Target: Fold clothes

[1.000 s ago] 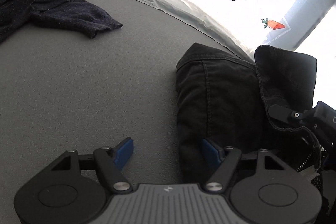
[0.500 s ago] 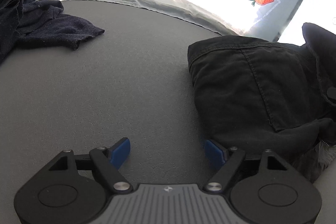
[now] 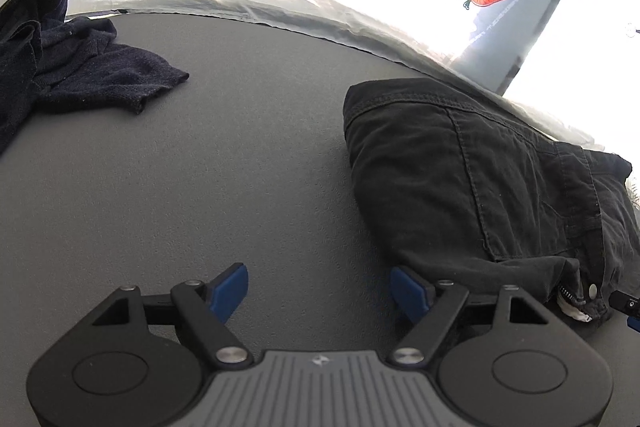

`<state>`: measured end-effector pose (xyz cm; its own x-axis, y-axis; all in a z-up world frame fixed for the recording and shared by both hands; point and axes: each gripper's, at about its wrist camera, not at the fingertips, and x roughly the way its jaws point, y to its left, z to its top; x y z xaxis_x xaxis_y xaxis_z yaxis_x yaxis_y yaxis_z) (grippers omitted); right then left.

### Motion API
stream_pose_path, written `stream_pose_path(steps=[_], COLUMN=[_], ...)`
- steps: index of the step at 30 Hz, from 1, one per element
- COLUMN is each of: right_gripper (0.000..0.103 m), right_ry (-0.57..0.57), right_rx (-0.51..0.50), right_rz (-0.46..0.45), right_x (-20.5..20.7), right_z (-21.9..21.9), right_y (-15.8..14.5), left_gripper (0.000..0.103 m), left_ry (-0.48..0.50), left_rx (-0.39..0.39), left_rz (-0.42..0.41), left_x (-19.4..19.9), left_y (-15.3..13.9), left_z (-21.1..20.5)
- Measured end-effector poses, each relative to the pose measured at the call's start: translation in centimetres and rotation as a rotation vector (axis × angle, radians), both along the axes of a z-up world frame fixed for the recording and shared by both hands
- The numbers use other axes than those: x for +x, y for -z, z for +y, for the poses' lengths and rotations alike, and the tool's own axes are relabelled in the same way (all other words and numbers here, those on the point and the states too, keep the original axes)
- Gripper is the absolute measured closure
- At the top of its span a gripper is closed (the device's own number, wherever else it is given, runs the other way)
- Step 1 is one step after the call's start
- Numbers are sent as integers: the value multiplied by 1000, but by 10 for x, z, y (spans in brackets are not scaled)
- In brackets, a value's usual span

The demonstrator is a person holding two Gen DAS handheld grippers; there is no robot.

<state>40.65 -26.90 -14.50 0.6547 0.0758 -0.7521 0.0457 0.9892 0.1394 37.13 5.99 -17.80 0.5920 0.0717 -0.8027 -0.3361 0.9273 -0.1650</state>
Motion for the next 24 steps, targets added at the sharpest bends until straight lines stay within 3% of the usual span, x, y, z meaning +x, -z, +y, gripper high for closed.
stream_pose_path(steps=[4,7,11,14,20,24], right_gripper=[26,26,26,26,47,58], right_ry=[31,78,139,168,269,326], right_rx=[43,79,153,141,177,208], right_rz=[-28,3,12,15,-1,-65], right_x=[-21,-22,-26,-22,8,39], right_z=[-19,-39,-76,-101,-156,-189], right_y=[0,0,-5,-3,14,17], left_gripper=[23,20,14,9,8,8], left_ry=[-14,-26,13,46,92,124], left_rx=[2,-28,-40,-46,-42,-8], left_rz=[-49,-85,-93,-97,-66,-15], left_x=[-5,-8,-2,8,42,71], left_y=[-21,-35,-44,-46,-34,-23], left_z=[-4,-10,-29,-48,-84,-103])
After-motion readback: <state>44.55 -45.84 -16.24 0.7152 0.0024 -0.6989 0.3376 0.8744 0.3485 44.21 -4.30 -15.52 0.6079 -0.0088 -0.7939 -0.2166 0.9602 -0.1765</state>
